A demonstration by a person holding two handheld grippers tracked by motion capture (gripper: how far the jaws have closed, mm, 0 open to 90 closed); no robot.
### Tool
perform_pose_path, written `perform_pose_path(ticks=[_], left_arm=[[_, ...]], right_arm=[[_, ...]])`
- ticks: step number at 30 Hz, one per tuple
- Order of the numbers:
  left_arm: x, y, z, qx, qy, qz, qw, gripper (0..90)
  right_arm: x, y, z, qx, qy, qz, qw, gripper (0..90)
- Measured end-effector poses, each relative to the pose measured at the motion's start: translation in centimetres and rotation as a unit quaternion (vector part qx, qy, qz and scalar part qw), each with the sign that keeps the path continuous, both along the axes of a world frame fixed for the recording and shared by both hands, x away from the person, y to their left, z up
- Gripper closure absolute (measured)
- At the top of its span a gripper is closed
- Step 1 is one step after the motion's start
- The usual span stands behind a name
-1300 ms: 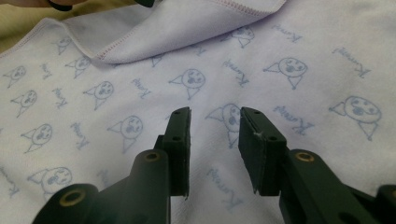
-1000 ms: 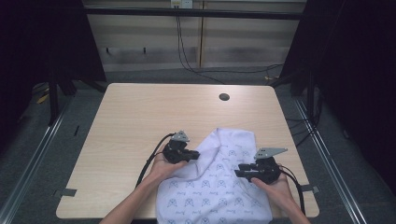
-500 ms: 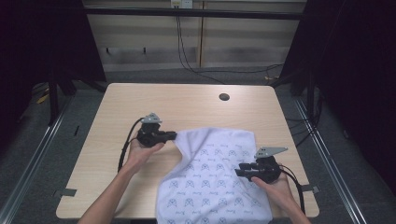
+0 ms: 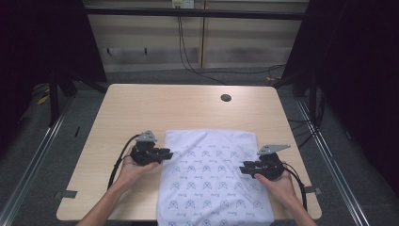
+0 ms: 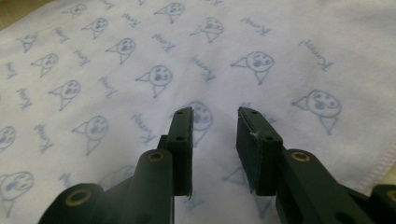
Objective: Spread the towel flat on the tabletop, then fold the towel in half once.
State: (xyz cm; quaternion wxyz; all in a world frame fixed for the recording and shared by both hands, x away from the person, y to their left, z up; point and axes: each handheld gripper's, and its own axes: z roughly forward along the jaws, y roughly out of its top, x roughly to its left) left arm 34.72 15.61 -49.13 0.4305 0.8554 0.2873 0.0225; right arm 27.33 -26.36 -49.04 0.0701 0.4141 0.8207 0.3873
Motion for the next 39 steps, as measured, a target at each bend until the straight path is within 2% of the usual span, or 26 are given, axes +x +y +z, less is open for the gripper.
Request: perform_pose_path(ticks=[1, 4, 6, 9, 10, 15, 16, 18, 19, 20, 22, 24, 27, 29, 31, 33, 34, 38, 39], left_arm=[[0.1, -0.4, -0.5, 0.010, 0.008, -0.003, 0.9999, 71.4], [0.3, -0.6, -1.2, 0.031, -0.003, -0.005, 0.9995, 71.4], [0.5, -0.4, -1.2, 0.042, -0.013, 0.010, 0.9990, 76.4], [0.7, 0.1, -1.2, 0.047, -0.025, 0.014, 0.9985, 82.8], [0.8, 0.2, -1.2, 0.050, -0.023, 0.018, 0.9983, 84.7], [0.7, 1.3, -1.2, 0.048, -0.021, 0.038, 0.9979, 87.0], [0.7, 1.7, -1.3, 0.044, -0.022, 0.043, 0.9979, 86.9], [0.8, 2.1, -1.5, 0.029, -0.015, 0.047, 0.9984, 86.1], [0.8, 2.2, -1.5, 0.028, -0.016, 0.045, 0.9985, 86.1], [0.8, 2.2, -1.5, 0.028, -0.016, 0.044, 0.9985, 86.0], [0.6, 2.1, -1.4, 0.033, -0.011, 0.044, 0.9984, 88.1], [0.5, 2.1, -1.4, 0.032, -0.006, 0.044, 0.9985, 89.7], [0.1, 2.2, -1.5, 0.022, 0.004, 0.046, 0.9987, 90.0], [-0.3, 2.3, -1.5, 0.014, 0.015, 0.037, 0.9991, 90.0], [-0.8, 2.4, -1.5, 0.014, 0.008, 0.032, 0.9994, 90.0], [-1.2, 2.4, -1.5, 0.013, 0.011, 0.027, 0.9995, 90.0], [-1.4, 2.4, -1.5, 0.014, 0.013, 0.025, 0.9995, 90.0], [-3.3, 3.2, -1.3, 0.015, 0.026, 0.015, 0.9994, 89.9], [-3.9, 3.4, -1.2, 0.018, 0.023, 0.009, 0.9995, 89.9]], right_arm=[[0.2, -0.1, 0.0, 0.000, 0.002, -0.002, 1.0000, 67.7], [1.2, -0.3, -0.2, -0.009, 0.006, -0.007, 0.9999, 68.3], [2.2, -0.5, -0.4, -0.008, 0.007, -0.015, 0.9998, 67.6], [3.1, -0.5, -0.6, -0.012, 0.005, -0.020, 0.9997, 66.0], [3.4, -0.4, -0.6, -0.015, 0.001, -0.022, 0.9996, 64.8], [4.4, -0.5, -0.9, -0.021, -0.006, -0.024, 0.9995, 63.9], [4.4, -0.4, -0.9, -0.027, -0.007, -0.025, 0.9993, 64.2], [4.6, -0.2, -1.0, -0.025, -0.008, -0.027, 0.9993, 63.9], [4.6, -0.1, -1.1, -0.027, -0.013, -0.021, 0.9993, 64.2], [4.6, 0.0, -1.1, -0.032, -0.017, -0.020, 0.9992, 65.4], [4.3, 0.2, -1.0, -0.053, -0.030, -0.020, 0.9980, 73.0], [4.2, 0.2, -1.0, -0.058, -0.029, -0.022, 0.9977, 80.5], [4.0, -0.2, -1.2, -0.048, -0.031, -0.028, 0.9980, 86.9], [3.6, -0.4, -1.2, -0.037, -0.024, -0.028, 0.9986, 87.4], [3.0, -0.5, -1.0, -0.044, -0.019, -0.024, 0.9986, 87.5], [2.4, -0.6, -1.0, -0.034, -0.007, -0.016, 0.9993, 87.4], [2.2, -0.7, -0.9, -0.036, -0.005, -0.013, 0.9993, 87.2], [0.6, -0.8, -0.9, -0.023, 0.009, 0.001, 0.9997, 85.1], [0.0, -0.7, -0.8, -0.021, 0.014, 0.011, 0.9996, 83.7]])
